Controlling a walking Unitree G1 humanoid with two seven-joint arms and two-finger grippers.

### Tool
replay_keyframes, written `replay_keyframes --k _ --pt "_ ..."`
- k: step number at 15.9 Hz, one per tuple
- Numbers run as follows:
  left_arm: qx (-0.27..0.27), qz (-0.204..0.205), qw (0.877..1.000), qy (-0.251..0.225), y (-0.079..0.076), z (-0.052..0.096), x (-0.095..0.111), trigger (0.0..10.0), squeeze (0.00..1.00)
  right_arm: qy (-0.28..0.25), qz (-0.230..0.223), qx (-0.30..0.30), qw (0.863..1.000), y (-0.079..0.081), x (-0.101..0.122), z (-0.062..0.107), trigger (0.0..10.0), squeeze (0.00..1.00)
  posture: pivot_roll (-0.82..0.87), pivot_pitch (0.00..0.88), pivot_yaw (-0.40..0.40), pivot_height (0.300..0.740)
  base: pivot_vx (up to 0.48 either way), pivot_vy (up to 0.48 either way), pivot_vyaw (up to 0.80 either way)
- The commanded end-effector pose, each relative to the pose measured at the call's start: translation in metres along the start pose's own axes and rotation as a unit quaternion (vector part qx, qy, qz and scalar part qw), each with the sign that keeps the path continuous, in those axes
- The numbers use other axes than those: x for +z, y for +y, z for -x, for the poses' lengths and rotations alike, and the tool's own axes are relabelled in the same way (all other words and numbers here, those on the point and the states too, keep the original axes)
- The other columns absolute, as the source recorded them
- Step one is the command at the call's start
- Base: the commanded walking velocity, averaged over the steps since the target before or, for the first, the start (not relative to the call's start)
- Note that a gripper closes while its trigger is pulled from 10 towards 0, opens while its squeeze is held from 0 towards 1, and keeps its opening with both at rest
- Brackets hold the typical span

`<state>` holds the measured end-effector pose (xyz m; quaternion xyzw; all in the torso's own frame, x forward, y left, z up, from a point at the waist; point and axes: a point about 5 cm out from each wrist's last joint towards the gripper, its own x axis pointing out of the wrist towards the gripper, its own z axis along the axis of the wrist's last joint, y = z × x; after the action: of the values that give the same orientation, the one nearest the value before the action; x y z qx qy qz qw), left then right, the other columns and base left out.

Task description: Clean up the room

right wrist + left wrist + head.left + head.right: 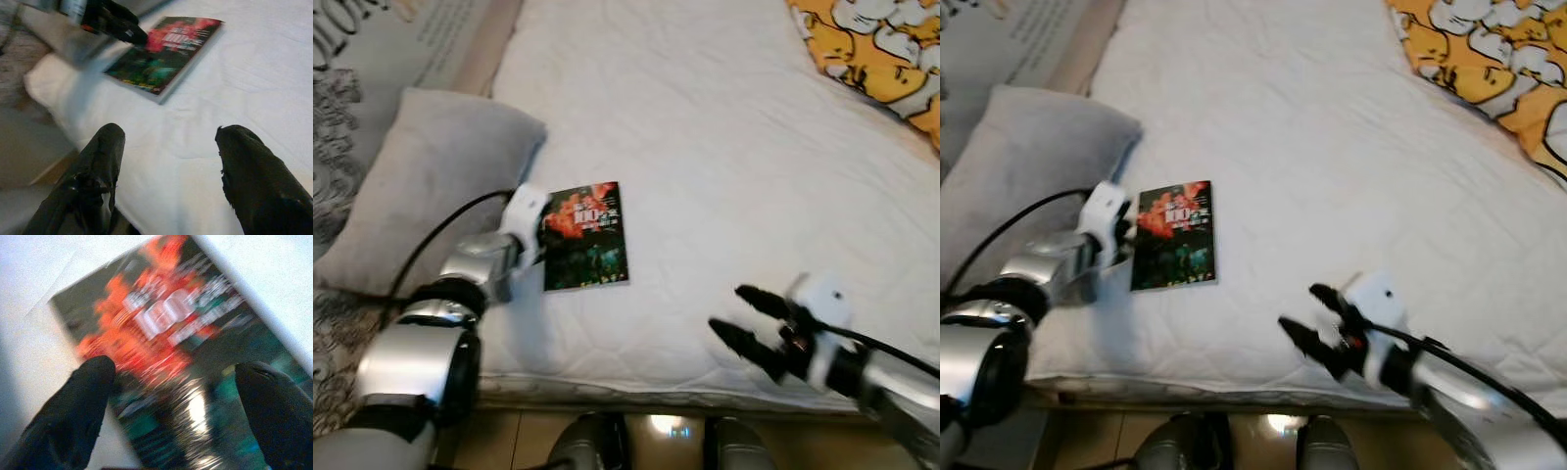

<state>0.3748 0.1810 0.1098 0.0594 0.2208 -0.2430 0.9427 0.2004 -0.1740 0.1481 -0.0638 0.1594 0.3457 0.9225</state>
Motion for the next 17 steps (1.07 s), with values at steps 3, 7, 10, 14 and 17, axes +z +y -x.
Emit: replay_keyframes --k 3,7,10,14,17 --pt "-0.006 0.065 0.995 -0.07 -0.009 -0.003 0.011 10.0 0.0 0.0 -0.042 -0.081 0.996 -0.008 -0.013 -0.029 10.0 0.0 -0.11 0.053 0.136 0.74 0.0 0.0 0.0" --pt "0.051 0.041 0.985 -0.161 -0.033 0.013 0.006 10.0 0.0 0.006 -0.057 -0.134 0.989 -0.006 -0.026 -0.05 10.0 0.0 -0.06 0.008 0.09 0.74 0.0 0.0 0.0" --pt "0.094 0.058 0.98 -0.168 -0.049 0.044 -0.016 10.0 0.11 -0.006 -0.081 -0.161 0.984 -0.007 -0.028 -0.058 10.0 0.0 -0.05 0.0 0.074 0.74 0.0 0.0 0.0" --pt "0.143 0.062 0.972 -0.177 -0.057 0.083 -0.031 10.0 0.05 -0.016 -0.078 -0.202 0.976 -0.015 -0.029 -0.057 10.0 0.0 -0.04 0.0 0.057 0.74 0.0 0.0 0.0" --pt "0.158 0.077 0.974 -0.142 -0.071 0.096 -0.042 10.0 0.08 -0.008 -0.056 -0.225 0.973 -0.018 -0.029 -0.06 10.0 0.0 -0.03 0.0 0.038 0.74 0.0 -0.08 0.0"
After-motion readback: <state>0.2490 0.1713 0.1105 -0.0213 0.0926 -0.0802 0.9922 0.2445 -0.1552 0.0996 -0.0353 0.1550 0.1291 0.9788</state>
